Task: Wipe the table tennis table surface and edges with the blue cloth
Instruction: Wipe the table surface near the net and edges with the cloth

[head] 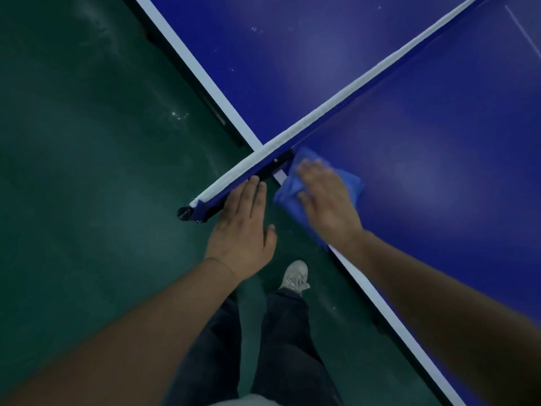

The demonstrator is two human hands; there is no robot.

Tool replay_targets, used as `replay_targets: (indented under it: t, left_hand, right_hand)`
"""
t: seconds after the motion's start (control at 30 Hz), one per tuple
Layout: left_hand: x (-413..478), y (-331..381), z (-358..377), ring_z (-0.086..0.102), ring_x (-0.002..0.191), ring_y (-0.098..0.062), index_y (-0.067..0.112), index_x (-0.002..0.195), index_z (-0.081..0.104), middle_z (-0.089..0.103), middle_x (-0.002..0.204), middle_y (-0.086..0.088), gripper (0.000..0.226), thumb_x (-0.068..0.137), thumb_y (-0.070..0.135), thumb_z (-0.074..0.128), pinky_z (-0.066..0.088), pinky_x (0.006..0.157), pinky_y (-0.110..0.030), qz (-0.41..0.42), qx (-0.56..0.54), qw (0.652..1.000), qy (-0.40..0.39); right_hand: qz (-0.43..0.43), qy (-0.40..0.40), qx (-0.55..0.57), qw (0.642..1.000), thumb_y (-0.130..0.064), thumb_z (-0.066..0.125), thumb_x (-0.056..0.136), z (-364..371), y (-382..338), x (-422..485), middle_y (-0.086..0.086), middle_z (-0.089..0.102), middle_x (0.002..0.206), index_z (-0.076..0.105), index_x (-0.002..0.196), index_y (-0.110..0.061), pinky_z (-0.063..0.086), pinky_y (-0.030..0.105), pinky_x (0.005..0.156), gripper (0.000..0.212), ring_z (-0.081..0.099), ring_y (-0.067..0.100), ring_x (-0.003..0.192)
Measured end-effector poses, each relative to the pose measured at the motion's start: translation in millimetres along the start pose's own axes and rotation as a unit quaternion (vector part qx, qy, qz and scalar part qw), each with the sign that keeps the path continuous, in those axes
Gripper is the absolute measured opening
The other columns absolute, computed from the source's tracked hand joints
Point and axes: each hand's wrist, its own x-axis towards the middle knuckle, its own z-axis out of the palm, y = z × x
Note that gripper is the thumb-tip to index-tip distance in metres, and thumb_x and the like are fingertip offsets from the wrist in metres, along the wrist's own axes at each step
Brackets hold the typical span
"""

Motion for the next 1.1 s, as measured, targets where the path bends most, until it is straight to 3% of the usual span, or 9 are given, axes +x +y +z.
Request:
replay_targets:
  t: [0.1, 0.23, 0.33, 0.47, 0.67, 0.77, 0.87, 1.0, 1.1]
  left_hand:
    - [-1.5, -6.1, 2.1, 0.005, 0.153, -0.026, 0.002, 0.158, 0.015, 0.011, 0.167, -0.014, 0.077, 0.096, 0.041, 0.038, 0.001, 0.123, -0.034, 0.008, 0.001, 1.000, -0.006]
    - [-2.2, -9.6, 3.5, 0.009, 0.153, -0.028, 0.003, 0.158, 0.018, 0.013, 0.167, -0.014, 0.078, 0.095, 0.048, 0.028, 0.001, 0.123, -0.034, 0.017, -0.001, 1.000, -0.007]
    - [-2.5, -12.5, 3.6, 0.010, 0.153, -0.028, 0.003, 0.157, 0.020, 0.015, 0.167, -0.015, 0.079, 0.095, 0.052, 0.024, 0.004, 0.124, -0.035, 0.025, 0.000, 1.000, -0.003]
    - [-2.4, -11.1, 5.9, 0.006, 0.153, -0.025, 0.003, 0.158, 0.016, 0.011, 0.167, -0.013, 0.081, 0.097, 0.057, 0.019, 0.004, 0.125, -0.037, 0.023, -0.006, 1.000, 0.000]
    - [-3.1, -9.0, 5.0, 0.016, 0.152, -0.030, -0.004, 0.154, 0.027, 0.022, 0.164, -0.019, 0.081, 0.100, 0.056, 0.021, 0.014, 0.125, -0.043, 0.030, -0.013, 0.999, 0.011]
    - [-3.3, -11.7, 5.7, 0.012, 0.153, -0.029, -0.001, 0.156, 0.022, 0.017, 0.166, -0.017, 0.082, 0.099, 0.058, 0.018, 0.008, 0.126, -0.039, 0.032, -0.010, 0.999, 0.007]
    - [-1.9, -10.0, 7.0, 0.010, 0.153, -0.029, 0.000, 0.157, 0.020, 0.016, 0.166, -0.017, 0.083, 0.098, 0.059, 0.017, 0.007, 0.126, -0.040, 0.024, -0.013, 1.000, 0.008]
    - [-1.2, -8.2, 6.6, 0.018, 0.152, -0.032, -0.004, 0.154, 0.028, 0.024, 0.163, -0.020, 0.081, 0.099, 0.055, 0.023, 0.012, 0.126, -0.040, 0.022, -0.023, 0.999, 0.032]
    - [-1.8, -10.6, 6.5, 0.017, 0.152, -0.031, -0.002, 0.155, 0.025, 0.022, 0.164, -0.019, 0.082, 0.099, 0.057, 0.021, 0.013, 0.125, -0.041, 0.028, -0.016, 0.999, 0.027]
  right_hand:
    - [0.177, 0.054, 0.052, 0.981, -0.022, 0.054, 0.101, 1.5, -9.1, 26.3, 0.018, 0.047, 0.151, 0.048, 0.144, 0.000, 0.029, 0.048, 0.120, 0.049, 0.040, 0.034, 0.142]
    - [-0.025, -0.006, 0.037, 0.999, -0.003, 0.064, 0.091, 14.6, -26.3, 5.7, 0.023, 0.060, 0.135, 0.061, 0.129, 0.008, 0.043, 0.055, 0.108, 0.039, 0.055, 0.043, 0.128]
    - [-0.165, -0.045, -0.032, 0.985, -0.001, 0.065, 0.088, -9.6, 4.4, 2.9, 0.024, 0.066, 0.124, 0.067, 0.117, 0.008, 0.045, 0.047, 0.101, 0.031, 0.055, 0.036, 0.119]
    - [0.089, 0.031, 0.003, 0.996, -0.005, 0.062, 0.094, -14.0, -3.8, 17.2, 0.019, 0.067, 0.118, 0.061, 0.128, 0.002, 0.045, 0.046, 0.101, 0.036, 0.054, 0.036, 0.116]
    - [-0.240, -0.049, 0.037, 0.969, 0.003, 0.065, 0.082, -11.5, -32.7, 10.9, 0.025, 0.072, 0.108, 0.070, 0.105, 0.013, 0.041, 0.038, 0.094, 0.026, 0.049, 0.025, 0.105]
    - [-0.137, -0.096, 0.005, 0.986, -0.013, 0.050, 0.092, -25.9, -1.6, 17.4, 0.023, 0.070, 0.105, 0.069, 0.113, 0.003, 0.047, 0.046, 0.090, 0.032, 0.058, 0.033, 0.103]
    - [0.030, 0.003, -0.016, 0.999, -0.017, 0.056, 0.099, -21.4, -2.5, 27.4, 0.015, 0.064, 0.117, 0.061, 0.131, -0.005, 0.041, 0.037, 0.098, 0.034, 0.054, 0.033, 0.117]
    - [-0.257, -0.155, -0.015, 0.954, -0.014, 0.062, 0.093, -9.6, -33.6, 14.3, 0.011, 0.070, 0.118, 0.067, 0.123, -0.005, 0.045, 0.039, 0.099, 0.032, 0.064, 0.032, 0.113]
    - [-0.147, -0.072, 0.139, 0.977, -0.009, 0.048, 0.096, -27.9, -10.2, 25.5, 0.021, 0.071, 0.101, 0.070, 0.102, 0.003, 0.054, 0.047, 0.089, 0.025, 0.067, 0.038, 0.094]
